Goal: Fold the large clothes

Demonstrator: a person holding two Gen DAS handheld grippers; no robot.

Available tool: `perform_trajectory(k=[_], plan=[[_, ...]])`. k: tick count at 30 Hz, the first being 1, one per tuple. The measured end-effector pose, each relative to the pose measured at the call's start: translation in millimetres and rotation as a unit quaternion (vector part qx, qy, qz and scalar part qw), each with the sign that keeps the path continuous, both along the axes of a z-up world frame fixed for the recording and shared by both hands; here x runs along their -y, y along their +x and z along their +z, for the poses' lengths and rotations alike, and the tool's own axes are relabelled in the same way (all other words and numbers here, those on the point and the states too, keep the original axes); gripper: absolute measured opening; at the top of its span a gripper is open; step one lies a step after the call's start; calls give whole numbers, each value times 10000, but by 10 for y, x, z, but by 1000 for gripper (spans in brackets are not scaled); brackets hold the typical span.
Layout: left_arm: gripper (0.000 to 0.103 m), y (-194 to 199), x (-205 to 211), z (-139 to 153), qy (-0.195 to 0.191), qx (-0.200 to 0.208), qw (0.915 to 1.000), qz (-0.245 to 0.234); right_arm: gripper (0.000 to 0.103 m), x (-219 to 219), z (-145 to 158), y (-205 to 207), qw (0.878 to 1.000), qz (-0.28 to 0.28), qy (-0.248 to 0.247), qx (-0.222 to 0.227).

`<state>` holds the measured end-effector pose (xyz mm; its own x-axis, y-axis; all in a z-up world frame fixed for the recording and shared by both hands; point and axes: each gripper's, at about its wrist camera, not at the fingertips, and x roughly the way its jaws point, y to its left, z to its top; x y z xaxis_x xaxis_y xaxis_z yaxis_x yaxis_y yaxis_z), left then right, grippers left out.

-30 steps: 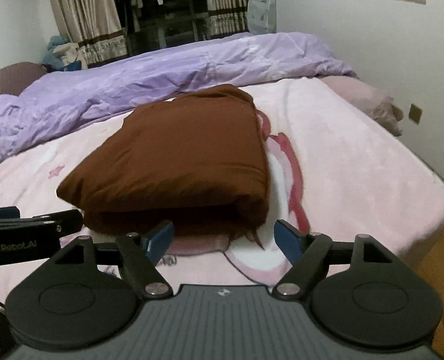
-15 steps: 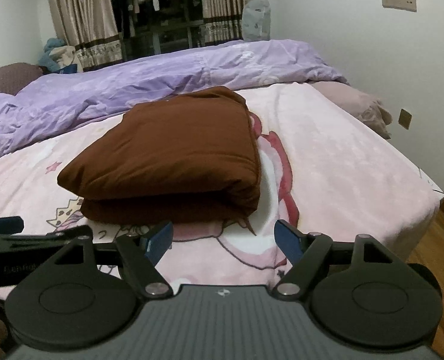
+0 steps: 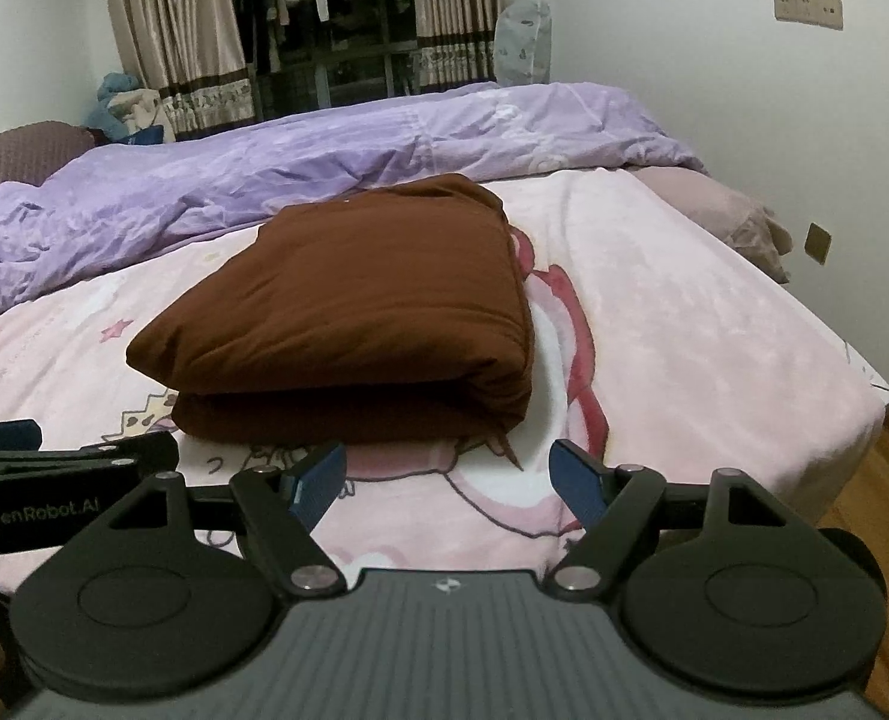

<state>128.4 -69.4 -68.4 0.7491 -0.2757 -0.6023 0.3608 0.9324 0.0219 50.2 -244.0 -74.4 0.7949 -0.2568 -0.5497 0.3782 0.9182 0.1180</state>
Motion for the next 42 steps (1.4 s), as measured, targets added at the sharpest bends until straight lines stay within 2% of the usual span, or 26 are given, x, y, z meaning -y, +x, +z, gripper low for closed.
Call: perform_trajectory(k=[13,19,22,39,42], plan=[[103,-87,-2,53,-56,173,9998,52,91,26,12,-27,10000,-33,64,20],[103,-122,48,53,54,239,9997,24,91,17,8,-40,10000,-46,62,29],[103,-156,43,68,-28,314,9995,-21,91,15,7,-39,10000,-35,57,29],[103,-190,56,63,68,277,9996,-44,91,25,-5,-54,10000,-25,71,12],[103,-275,-14,87,-182,608,9979,-88,91,26,-8,-54,10000,-25,71,7]])
